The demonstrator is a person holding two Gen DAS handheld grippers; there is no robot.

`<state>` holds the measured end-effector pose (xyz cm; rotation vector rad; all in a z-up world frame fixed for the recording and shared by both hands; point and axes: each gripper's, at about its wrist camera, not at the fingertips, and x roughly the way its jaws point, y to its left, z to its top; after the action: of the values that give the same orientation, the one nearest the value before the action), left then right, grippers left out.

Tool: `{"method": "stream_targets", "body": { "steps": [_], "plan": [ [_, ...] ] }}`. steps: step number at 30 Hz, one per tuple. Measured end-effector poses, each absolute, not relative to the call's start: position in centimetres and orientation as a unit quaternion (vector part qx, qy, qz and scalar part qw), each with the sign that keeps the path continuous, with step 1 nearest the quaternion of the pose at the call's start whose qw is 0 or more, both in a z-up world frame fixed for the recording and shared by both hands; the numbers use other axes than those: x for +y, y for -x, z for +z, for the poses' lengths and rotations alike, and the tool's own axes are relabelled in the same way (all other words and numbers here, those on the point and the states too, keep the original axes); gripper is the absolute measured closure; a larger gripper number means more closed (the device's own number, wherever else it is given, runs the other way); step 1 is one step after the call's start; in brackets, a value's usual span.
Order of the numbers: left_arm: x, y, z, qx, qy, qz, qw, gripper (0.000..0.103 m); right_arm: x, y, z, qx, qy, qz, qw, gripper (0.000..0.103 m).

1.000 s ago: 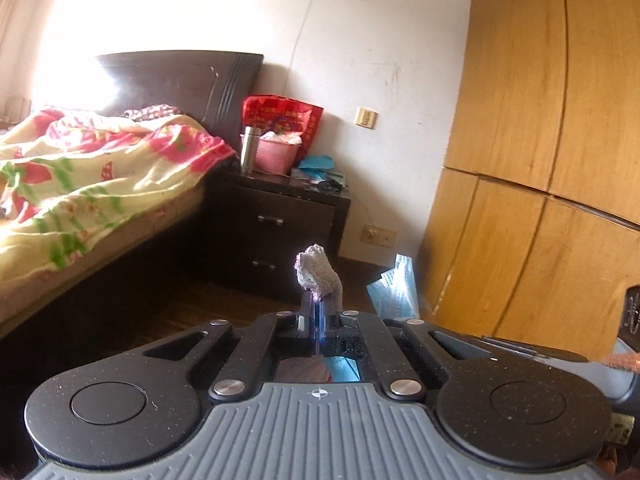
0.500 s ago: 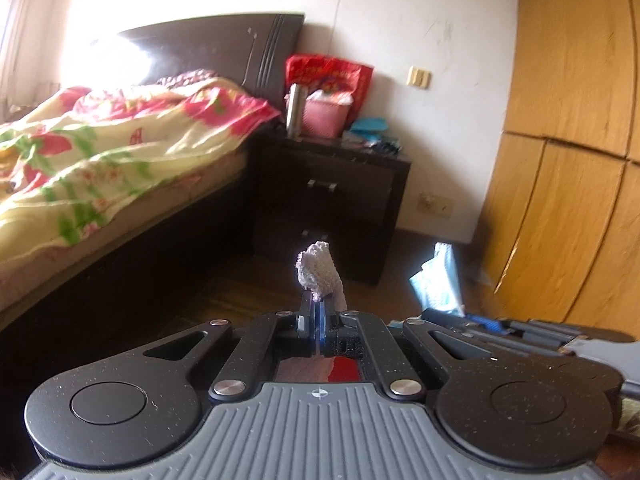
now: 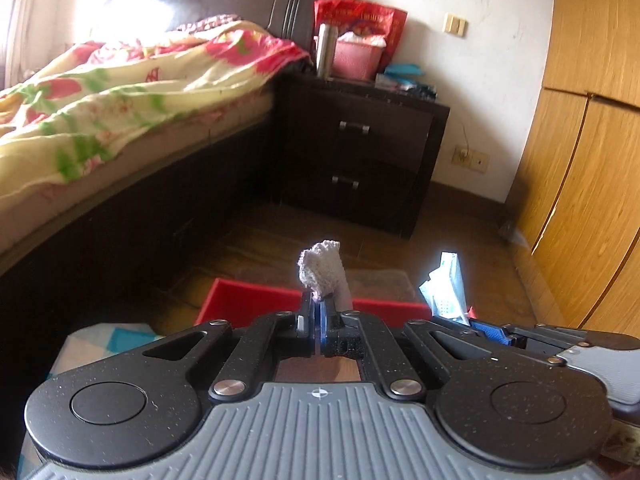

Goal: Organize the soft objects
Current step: 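Carry the mask in the right tool toward the red box while the left tool carries the cloth, then open the right tool to drop the mask into the red box while the left tool drops the cloth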

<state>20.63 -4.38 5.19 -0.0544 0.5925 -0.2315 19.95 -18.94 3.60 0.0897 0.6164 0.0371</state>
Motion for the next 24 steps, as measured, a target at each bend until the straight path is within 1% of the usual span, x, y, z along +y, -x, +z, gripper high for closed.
{"method": "stream_targets", "body": {
  "steps": [2,5,6,7,9,16,20,24],
  "plan": [
    [-4.5,-20.8,4.7,0.297,0.021,-0.110,0.948,0.098,-19.1,-20.5,2.9,0.316,-0.048,0.017,0.947,0.103],
    [-4.3,-20.8,4.5,0.297,0.021,-0.093,0.950,0.080,-19.5,-20.9,2.3,0.329,-0.053,0.012,0.943,0.100],
    [-4.2,-20.8,4.5,0.296,0.022,-0.089,0.951,0.072,-19.6,-20.9,2.2,0.330,-0.051,0.007,0.943,0.098],
    [-4.0,-20.6,4.7,0.294,0.021,-0.085,0.952,0.070,-19.8,-20.9,2.2,0.330,-0.050,0.003,0.943,0.095],
    [-3.8,-20.4,5.1,0.292,0.017,-0.083,0.953,0.070,-20.2,-20.7,2.4,0.328,-0.055,0.000,0.943,0.093],
    [-3.3,-18.6,7.1,0.282,0.020,-0.088,0.955,0.069,-20.6,-18.5,4.2,0.317,-0.058,-0.003,0.947,0.088],
    [-3.7,-17.1,7.8,0.277,0.007,-0.092,0.956,0.067,-20.4,-16.8,5.4,0.311,-0.050,-0.005,0.949,0.088],
    [-3.7,-16.1,8.4,0.275,0.009,-0.093,0.957,0.059,-20.5,-15.5,6.4,0.306,-0.049,-0.010,0.951,0.085]
  ]
}}
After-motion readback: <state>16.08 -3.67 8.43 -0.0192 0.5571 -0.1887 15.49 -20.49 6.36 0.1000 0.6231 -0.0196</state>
